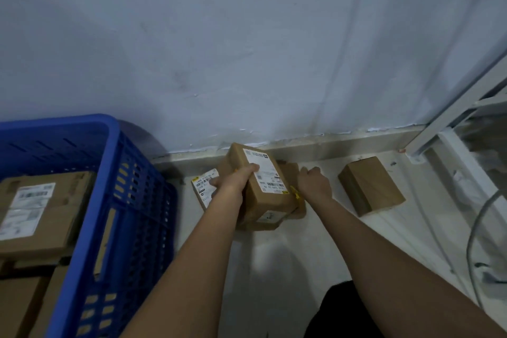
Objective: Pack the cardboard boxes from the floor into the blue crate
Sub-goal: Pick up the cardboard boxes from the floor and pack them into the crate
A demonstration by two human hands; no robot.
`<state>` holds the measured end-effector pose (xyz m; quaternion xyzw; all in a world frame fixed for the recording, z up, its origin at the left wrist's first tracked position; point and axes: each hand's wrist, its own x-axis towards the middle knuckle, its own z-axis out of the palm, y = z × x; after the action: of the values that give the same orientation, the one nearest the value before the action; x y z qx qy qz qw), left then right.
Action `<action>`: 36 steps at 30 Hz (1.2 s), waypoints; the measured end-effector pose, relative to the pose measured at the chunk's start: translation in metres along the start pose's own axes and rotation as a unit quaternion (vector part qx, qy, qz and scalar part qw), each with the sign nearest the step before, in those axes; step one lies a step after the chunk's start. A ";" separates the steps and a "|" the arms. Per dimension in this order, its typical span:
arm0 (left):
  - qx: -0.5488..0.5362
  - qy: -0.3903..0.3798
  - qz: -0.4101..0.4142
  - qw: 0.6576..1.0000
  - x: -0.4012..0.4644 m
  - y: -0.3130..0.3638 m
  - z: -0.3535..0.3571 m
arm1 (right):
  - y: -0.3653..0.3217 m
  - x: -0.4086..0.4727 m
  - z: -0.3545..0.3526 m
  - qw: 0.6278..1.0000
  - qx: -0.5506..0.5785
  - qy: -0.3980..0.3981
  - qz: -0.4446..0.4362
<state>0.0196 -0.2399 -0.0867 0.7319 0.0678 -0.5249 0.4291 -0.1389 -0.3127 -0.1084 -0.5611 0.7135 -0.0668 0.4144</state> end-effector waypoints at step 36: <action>0.134 0.000 -0.003 0.991 -0.372 0.078 -0.378 | -0.199 -0.457 -0.065 0.927 0.227 -0.252 0.158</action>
<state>0.1672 0.1064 0.2942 0.7823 -0.0008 -0.5310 0.3255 -0.0216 -0.0175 0.2815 -0.3301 0.6306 -0.0173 0.7022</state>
